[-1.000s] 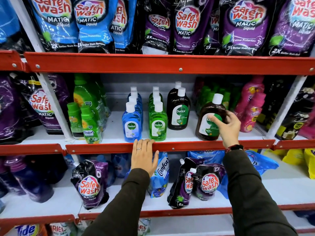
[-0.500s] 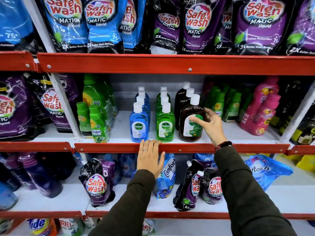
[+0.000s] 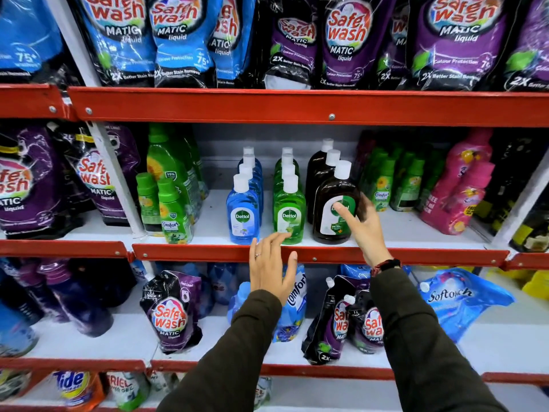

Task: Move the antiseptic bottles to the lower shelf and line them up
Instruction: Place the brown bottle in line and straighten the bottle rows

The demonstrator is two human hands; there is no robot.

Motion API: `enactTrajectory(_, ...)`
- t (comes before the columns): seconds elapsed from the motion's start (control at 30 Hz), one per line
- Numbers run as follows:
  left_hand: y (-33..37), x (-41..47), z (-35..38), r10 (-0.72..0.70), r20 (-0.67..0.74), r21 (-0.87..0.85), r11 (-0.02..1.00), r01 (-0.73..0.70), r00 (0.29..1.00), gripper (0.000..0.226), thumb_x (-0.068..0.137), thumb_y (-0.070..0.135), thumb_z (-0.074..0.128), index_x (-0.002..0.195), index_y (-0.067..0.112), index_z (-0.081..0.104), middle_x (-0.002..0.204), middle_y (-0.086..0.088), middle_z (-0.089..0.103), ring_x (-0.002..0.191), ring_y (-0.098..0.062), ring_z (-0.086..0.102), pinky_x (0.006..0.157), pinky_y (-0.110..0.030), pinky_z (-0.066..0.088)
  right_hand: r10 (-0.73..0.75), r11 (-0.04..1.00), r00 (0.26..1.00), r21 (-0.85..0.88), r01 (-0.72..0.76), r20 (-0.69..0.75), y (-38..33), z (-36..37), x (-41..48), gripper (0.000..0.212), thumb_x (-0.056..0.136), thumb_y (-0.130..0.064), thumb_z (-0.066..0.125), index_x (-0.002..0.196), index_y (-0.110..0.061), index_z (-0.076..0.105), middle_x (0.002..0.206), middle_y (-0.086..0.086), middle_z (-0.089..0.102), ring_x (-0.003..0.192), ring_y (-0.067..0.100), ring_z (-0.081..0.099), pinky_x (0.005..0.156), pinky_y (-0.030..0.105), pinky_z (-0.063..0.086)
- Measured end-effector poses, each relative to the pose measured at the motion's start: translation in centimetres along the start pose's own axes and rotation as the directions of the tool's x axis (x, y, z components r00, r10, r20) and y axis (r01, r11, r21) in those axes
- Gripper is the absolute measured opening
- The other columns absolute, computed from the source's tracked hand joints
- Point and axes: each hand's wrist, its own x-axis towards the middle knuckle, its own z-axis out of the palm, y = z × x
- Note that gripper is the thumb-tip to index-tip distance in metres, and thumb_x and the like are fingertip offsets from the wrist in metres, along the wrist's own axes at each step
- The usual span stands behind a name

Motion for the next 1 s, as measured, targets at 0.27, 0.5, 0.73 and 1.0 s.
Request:
enactTrajectory(0.27,7.5,2.5,2.6,-0.077,0.278,-0.523,0.824,0.219,0.957,0.066,0.102,0.038,0.043,0.157,0.020,0.013,0.164,-0.001,0.016,0.150,-0.008,0.016,0.124,-0.028,0.015,0.088,0.992,0.995,0.095,-0.084,-0.048,0.4,-0.1,-1.3,0.097,0.085,-0.083,0.047,0.160,-0.024,0.033,0.168,0.000,0.036,0.153,0.017,0.039,0.127,0.049,0.032)
enactTrajectory(0.5,9.4,5.9,3.5,-0.279,0.536,-0.495,0.660,0.565,0.797,0.070,0.106,0.031,0.042,0.158,0.019,-0.004,0.168,-0.005,-0.007,0.155,-0.016,-0.004,0.122,-0.032,0.002,0.086,0.993,0.996,0.082,-0.083,-0.031,0.0,0.0,-1.8,0.054,0.108,-0.051,0.034,0.149,-0.020,0.050,0.151,0.006,0.056,0.140,0.023,0.054,0.122,0.046,0.040)
enactTrajectory(0.73,8.8,6.4,3.4,-0.281,0.552,-0.475,0.668,0.573,0.785,0.068,0.106,0.035,0.040,0.159,0.020,-0.002,0.169,-0.005,-0.003,0.155,-0.017,-0.002,0.124,-0.038,0.004,0.072,0.992,0.996,0.105,-0.067,-0.046,0.0,-0.1,-2.1,0.048,0.106,-0.053,0.038,0.138,-0.023,0.058,0.136,0.004,0.065,0.133,0.024,0.061,0.117,0.045,0.047)
enactTrajectory(1.0,8.3,5.8,2.8,-0.250,0.515,-0.471,0.716,0.514,0.820,0.065,0.106,0.036,0.040,0.159,0.020,0.006,0.169,-0.004,0.006,0.155,-0.016,0.006,0.126,-0.037,0.008,0.087,0.994,0.996,0.072,-0.084,-0.034,0.5,-0.3,-1.7,0.043,0.100,-0.060,0.043,0.126,-0.033,0.064,0.135,-0.006,0.066,0.136,0.019,0.057,0.122,0.048,0.041)
